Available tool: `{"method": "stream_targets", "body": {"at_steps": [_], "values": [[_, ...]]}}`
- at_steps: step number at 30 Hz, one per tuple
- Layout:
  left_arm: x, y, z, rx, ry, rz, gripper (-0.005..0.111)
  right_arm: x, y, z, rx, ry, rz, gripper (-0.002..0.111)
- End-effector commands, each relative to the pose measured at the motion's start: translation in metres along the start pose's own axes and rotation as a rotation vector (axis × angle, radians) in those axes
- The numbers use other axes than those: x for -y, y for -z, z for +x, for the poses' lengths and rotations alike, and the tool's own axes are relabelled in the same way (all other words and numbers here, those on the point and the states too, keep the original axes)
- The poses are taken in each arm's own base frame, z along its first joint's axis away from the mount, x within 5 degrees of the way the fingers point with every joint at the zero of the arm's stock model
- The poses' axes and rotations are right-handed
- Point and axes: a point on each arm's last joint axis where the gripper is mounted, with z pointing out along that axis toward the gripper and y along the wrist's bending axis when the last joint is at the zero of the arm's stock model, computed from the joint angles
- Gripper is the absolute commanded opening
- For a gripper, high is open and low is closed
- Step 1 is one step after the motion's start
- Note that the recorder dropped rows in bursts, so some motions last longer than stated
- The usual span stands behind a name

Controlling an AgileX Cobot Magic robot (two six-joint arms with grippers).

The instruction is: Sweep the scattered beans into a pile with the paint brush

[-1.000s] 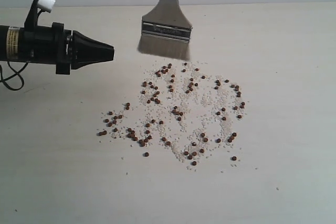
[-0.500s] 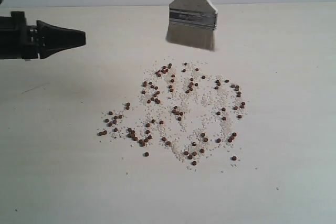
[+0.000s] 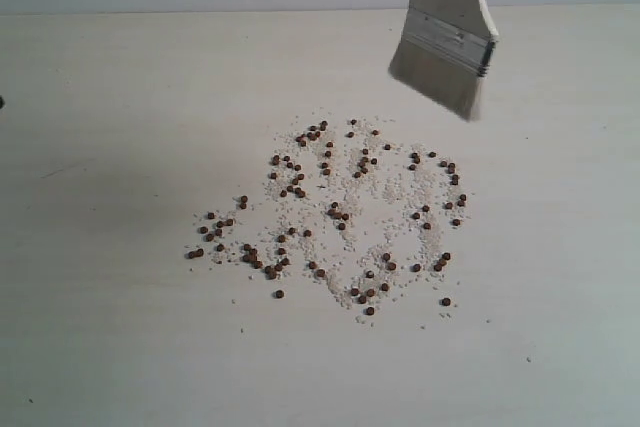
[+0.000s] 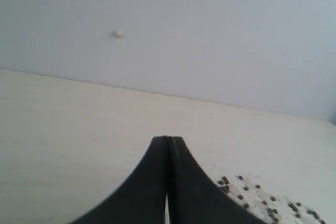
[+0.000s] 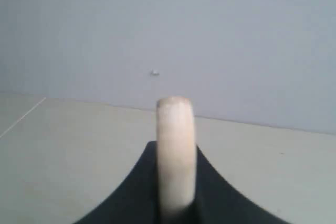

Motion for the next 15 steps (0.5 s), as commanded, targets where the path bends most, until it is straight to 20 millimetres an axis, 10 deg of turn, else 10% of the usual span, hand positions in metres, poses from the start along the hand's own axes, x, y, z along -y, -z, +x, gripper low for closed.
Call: {"method": "stream_targets", "body": {"at_steps": [1,15], "values": [[0.004,0.021,-0.007,0.126,-0.077,-0.106,0.0,-0.004,0.027,0.006,0.043,0.046,0.09,0.0],[0.019,0.056,-0.036,0.306,-0.07,-0.253,0.0,-0.009,0.067,0.011,0.101,0.056,0.157,0.0]]}}
